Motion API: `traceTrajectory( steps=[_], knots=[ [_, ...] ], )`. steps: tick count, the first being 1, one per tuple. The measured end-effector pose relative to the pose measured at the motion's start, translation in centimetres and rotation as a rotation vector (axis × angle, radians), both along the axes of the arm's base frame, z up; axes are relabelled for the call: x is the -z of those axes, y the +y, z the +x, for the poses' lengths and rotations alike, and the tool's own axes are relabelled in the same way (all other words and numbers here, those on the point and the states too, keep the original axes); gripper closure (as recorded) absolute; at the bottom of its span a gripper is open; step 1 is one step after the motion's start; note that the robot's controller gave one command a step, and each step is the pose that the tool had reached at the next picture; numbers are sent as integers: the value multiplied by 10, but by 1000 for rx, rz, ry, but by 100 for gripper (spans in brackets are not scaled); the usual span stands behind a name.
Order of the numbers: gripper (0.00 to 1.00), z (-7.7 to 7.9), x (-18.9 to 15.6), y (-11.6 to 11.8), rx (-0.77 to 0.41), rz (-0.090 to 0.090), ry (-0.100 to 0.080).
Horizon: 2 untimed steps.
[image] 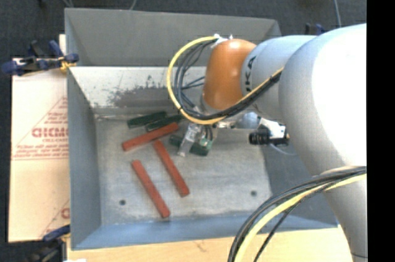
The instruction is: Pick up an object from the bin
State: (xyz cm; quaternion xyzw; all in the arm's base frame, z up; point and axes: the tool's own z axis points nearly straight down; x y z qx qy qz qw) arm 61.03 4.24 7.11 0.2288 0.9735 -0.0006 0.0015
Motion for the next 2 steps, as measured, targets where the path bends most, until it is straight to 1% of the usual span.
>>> traceTrajectory(
  steps=[1,2],
  knots=[
    [100,3,-111,-1,-10,3,-9],
    [100,4,-114,-2,-15,0,-3]
  ],
)
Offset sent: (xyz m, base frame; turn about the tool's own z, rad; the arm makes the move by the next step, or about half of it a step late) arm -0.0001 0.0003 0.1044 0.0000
